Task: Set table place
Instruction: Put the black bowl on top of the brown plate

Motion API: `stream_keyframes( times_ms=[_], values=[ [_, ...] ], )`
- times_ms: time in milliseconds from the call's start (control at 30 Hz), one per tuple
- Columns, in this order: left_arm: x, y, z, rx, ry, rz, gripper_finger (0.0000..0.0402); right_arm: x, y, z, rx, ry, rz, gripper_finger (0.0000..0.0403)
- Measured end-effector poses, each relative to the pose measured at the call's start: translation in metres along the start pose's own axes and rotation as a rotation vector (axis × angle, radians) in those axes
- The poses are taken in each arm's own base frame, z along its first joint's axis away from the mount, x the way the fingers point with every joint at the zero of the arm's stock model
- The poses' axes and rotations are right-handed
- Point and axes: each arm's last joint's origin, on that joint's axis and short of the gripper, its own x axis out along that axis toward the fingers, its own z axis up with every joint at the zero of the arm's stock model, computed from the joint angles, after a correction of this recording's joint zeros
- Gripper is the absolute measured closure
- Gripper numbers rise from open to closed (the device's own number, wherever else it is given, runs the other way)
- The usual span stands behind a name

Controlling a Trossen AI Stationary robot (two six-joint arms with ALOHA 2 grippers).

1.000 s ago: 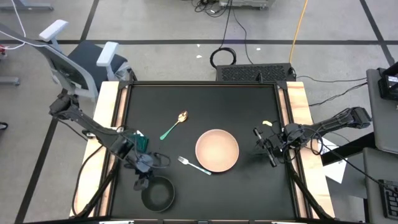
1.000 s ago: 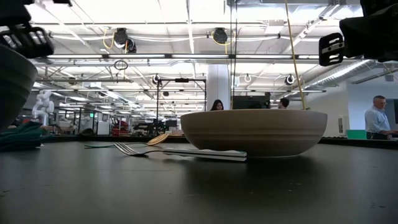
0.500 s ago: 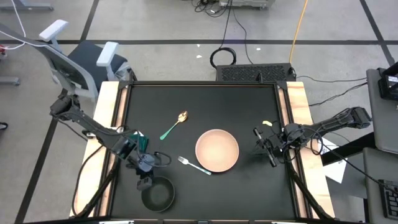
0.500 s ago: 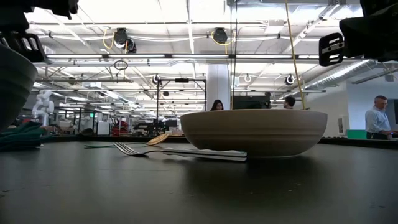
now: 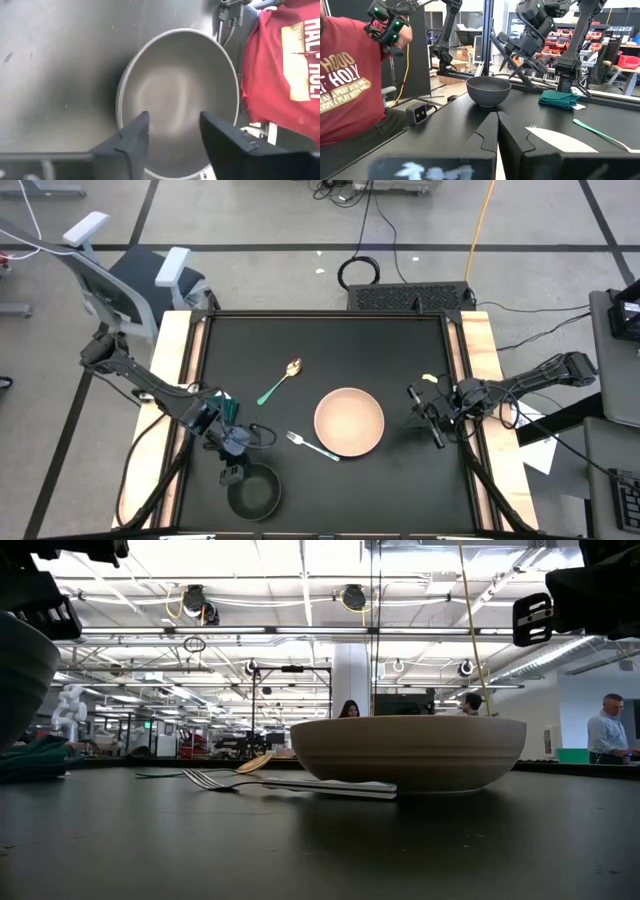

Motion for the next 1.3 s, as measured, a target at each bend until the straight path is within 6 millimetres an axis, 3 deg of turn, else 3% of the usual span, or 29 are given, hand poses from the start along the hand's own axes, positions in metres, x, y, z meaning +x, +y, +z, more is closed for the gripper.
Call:
stream_keyframes(
  times_ms=[167, 333, 833, 1300],
  values=[
    [-0.001, 0.006, 0.001, -0.023, 0.015, 0.025, 0.0161, 0.0, 0.0, 0.0, 0.0, 0.0, 0.0, 0.0403],
    [-0.003, 0.014, 0.001, -0.033, 0.045, 0.083, 0.0137, 0.0, 0.0, 0.0, 0.0, 0.0, 0.0, 0.0403],
    [-0.004, 0.018, -0.002, -0.067, 0.056, 0.129, 0.0135, 0.0, 0.0, 0.0, 0.0, 0.0, 0.0, 0.0403],
    [0.024, 0.021, -0.002, -0.075, 0.122, 0.194, 0.0135, 0.0, 0.0, 0.0, 0.001, 0.001, 0.0, 0.0403]
  ],
)
